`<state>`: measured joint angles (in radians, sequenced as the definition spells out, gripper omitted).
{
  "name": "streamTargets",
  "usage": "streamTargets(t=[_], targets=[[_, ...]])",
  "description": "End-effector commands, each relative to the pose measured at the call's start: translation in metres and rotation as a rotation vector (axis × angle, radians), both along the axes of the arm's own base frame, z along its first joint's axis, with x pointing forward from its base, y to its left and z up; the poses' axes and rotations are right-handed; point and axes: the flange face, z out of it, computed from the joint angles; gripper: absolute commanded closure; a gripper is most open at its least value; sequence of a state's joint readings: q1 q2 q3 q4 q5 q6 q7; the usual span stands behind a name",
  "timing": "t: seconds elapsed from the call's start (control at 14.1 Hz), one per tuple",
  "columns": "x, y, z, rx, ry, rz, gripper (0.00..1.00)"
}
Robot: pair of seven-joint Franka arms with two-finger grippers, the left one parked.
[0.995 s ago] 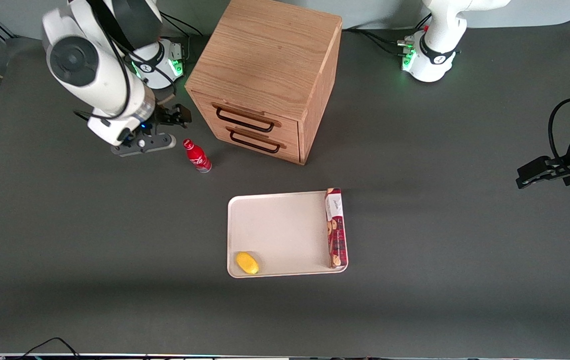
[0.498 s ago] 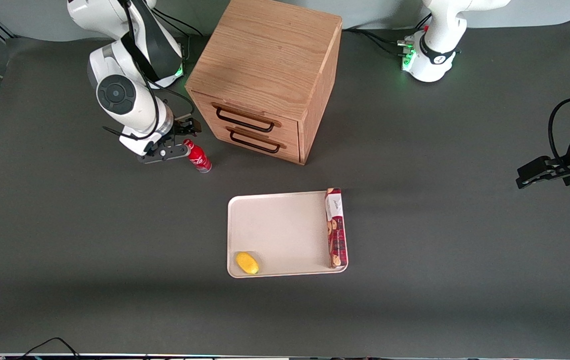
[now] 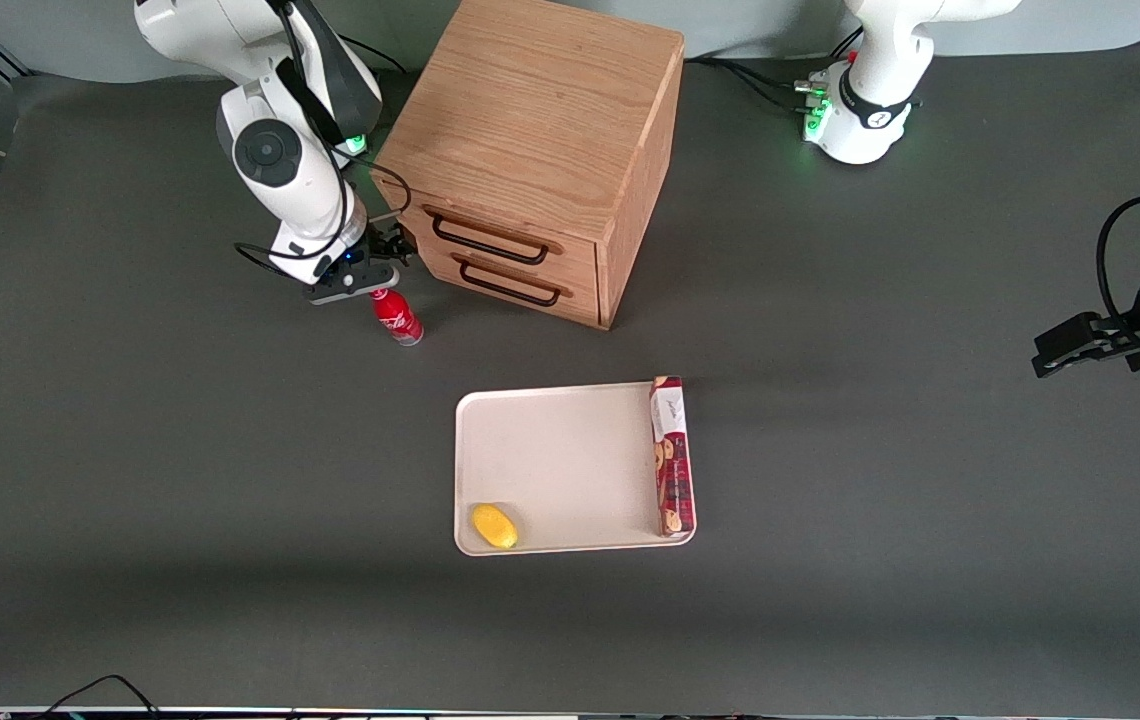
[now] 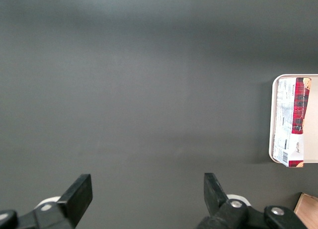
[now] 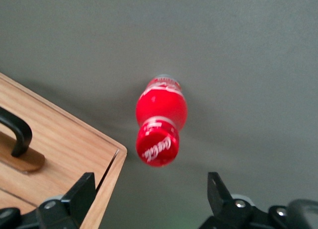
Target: Place coke bottle on tray
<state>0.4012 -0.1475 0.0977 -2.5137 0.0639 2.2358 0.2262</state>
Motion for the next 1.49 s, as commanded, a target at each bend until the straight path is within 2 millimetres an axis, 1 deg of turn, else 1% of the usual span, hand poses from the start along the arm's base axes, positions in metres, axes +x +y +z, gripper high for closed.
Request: streamTargets(t=[0.0,0.28,0.5,0.64,1.14,1.28,1.35,1.42], targets=[[-0.006,-0.005,0.003,0.028,-0.039,0.056,0.00],[0.000,-0.006,-0.010,0.008,-0.048,0.103,0.00],[0.007,-0.005,-0.025,0.006,-0.043,0.103,0.00],[0.010,-0.004,-0.026,0.006,-0.041,0.101,0.00],[0.013,-0.004,-0.032,0.008,-0.040,0.098,0.00],[0.013,-0.004,-0.031,0.008,-0.042,0.098,0.12],[0.013,-0.004,-0.031,0.008,-0.042,0.100,0.20],[0.013,-0.004,-0.031,0.009,-0.043,0.100,0.34]])
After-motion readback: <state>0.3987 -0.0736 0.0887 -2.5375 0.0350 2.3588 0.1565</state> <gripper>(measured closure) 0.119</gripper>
